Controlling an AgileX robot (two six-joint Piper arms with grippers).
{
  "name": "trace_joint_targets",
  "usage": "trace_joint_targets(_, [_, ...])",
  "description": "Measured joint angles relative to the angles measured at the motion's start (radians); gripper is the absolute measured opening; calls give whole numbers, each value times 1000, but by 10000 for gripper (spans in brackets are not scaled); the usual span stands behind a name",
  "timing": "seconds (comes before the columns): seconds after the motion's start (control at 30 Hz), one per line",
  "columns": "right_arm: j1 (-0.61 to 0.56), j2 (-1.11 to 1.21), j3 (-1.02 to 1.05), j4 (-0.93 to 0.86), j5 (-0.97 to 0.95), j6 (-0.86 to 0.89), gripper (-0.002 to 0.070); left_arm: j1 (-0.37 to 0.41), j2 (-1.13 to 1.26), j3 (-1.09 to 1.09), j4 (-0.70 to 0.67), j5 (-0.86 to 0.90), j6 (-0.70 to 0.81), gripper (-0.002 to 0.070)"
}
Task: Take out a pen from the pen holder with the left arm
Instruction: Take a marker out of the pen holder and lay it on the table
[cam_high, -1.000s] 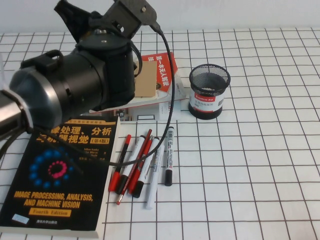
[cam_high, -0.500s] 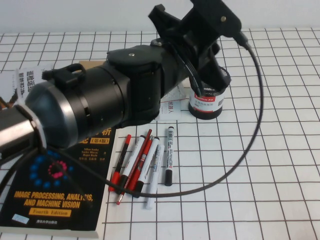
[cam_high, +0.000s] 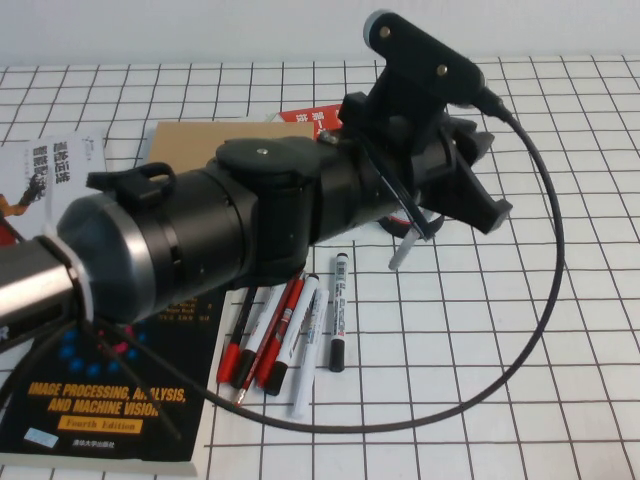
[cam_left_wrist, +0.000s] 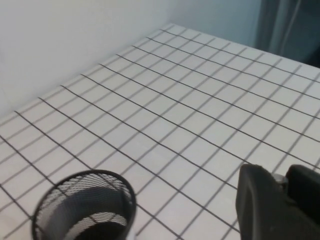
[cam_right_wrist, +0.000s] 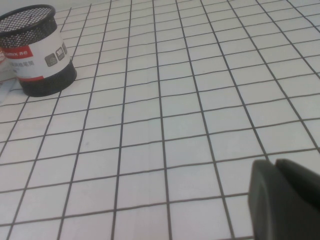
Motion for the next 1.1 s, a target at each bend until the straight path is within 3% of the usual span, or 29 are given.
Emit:
trace_joint_targets(0.23, [0, 0, 0, 0, 0, 0, -17, 0, 0, 60, 13, 106, -46, 56])
trace_joint_targets(1.1, [0, 0, 0, 0, 0, 0, -17, 0, -74, 181, 58, 20, -45, 57])
